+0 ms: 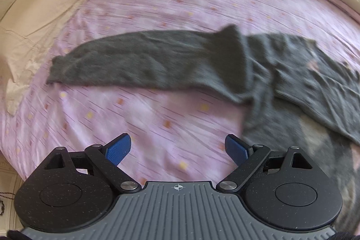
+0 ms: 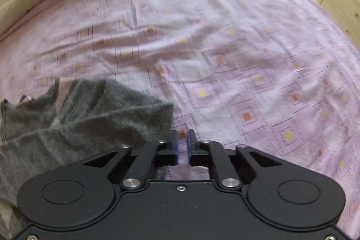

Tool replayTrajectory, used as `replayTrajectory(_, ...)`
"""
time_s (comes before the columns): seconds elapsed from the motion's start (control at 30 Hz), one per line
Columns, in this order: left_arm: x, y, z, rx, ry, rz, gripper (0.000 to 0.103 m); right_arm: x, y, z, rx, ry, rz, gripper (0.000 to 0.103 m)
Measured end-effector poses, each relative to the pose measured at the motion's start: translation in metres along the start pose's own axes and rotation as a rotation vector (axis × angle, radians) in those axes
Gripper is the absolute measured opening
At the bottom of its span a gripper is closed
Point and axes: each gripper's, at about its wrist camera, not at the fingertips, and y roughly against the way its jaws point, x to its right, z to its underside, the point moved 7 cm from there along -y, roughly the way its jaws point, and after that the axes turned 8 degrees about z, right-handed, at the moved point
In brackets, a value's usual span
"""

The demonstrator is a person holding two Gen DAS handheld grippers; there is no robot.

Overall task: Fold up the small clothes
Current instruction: 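Grasp the other sleeve cuff with the left gripper and lift it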

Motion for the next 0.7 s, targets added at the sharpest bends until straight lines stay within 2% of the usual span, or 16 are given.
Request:
replayTrajectory(0.07,-0.018,-0.004,-0.007,0.017,0.028,0.0,0.091,-0.001,0.017,0.0,0.052,-0.011,0.006,0.061)
replayTrajectory(0.1,-0.028,-0.006,-0.011,0.024,0.044,0.003,0.091,-0.004,0.025,0.0,0.074,-0.012,0.001,0.064)
replayTrajectory(0.23,-0.065,-0.017,-0.023,0.045,0.1,0.015,0.091,-0.028,0.058,0.009,0.11,0.006,-0.046,0.066)
replayTrajectory(0.33,-0.092,-0.024,-0.029,0.059,0.143,0.028,0.091,-0.055,0.081,0.021,0.129,0.015,-0.099,0.073)
replayTrajectory(0.53,-0.145,-0.042,-0.04,0.091,0.248,0.063,0.091,-0.115,0.116,0.055,0.106,0.095,-0.188,0.073)
replayTrajectory(0.7,-0.189,-0.059,-0.045,0.105,0.336,0.043,0.091,-0.157,0.134,0.082,0.073,0.155,-0.234,0.073)
